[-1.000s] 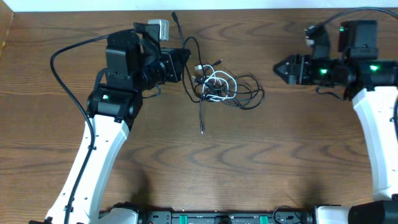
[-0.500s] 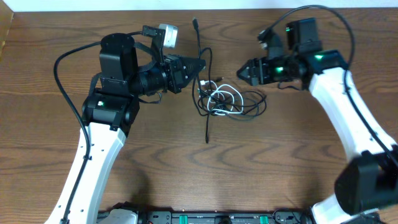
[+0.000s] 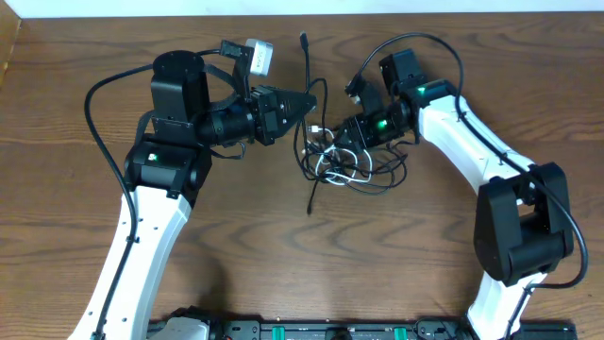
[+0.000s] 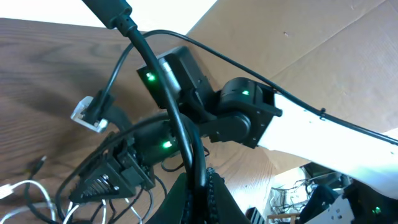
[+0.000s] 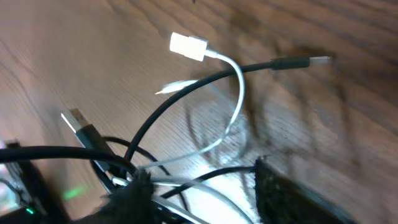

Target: Untangle cables

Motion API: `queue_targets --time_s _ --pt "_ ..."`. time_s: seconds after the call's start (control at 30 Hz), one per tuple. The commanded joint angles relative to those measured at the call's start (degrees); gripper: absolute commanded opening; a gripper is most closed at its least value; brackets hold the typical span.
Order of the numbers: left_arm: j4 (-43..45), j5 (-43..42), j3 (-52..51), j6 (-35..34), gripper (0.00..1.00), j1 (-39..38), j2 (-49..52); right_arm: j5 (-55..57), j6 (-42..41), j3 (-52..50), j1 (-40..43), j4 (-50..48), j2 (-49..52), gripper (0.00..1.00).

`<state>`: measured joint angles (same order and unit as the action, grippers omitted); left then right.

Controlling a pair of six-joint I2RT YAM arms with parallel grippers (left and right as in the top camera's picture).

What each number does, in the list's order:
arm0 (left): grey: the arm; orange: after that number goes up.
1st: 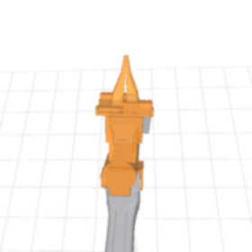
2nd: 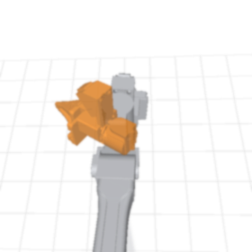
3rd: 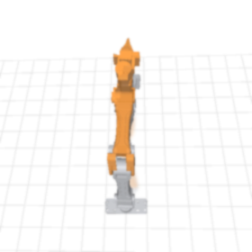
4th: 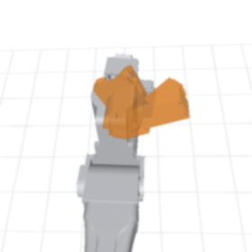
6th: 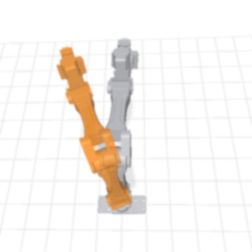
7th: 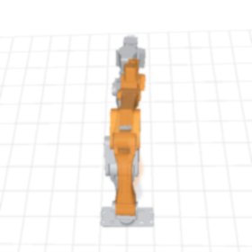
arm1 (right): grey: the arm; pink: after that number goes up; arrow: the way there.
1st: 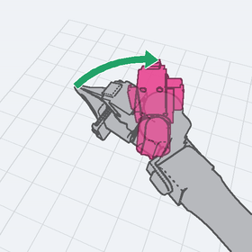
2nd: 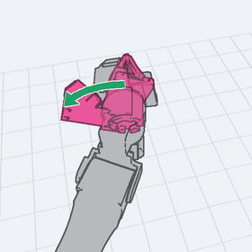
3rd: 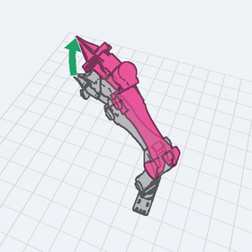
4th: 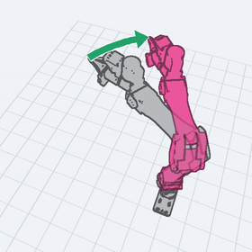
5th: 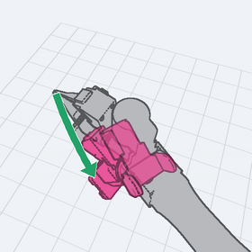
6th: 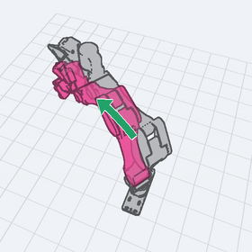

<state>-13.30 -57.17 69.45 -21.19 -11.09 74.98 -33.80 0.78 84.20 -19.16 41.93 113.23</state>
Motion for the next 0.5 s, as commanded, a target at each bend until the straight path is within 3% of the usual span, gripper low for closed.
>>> queue_targets --time_s 0.0,0.17,0.47 --pt "0.3 -1.9 1.1 -0.3 0.08 -0.1 -0.8 0.5 1.7 0.3 0.3 0.0 1.0 0.25" --pt "0.0 -1.6 1.1 -0.3 0.08 -0.1 -0.3 -1.3 1.7 1.7 2.3 0.2 0.0 0.01" --pt "-10.7 15.3 1.0 0.8 0.08 -0.1 2.3 -5.8 1.7 10.4 7.5 9.0 -8.3 0.01"
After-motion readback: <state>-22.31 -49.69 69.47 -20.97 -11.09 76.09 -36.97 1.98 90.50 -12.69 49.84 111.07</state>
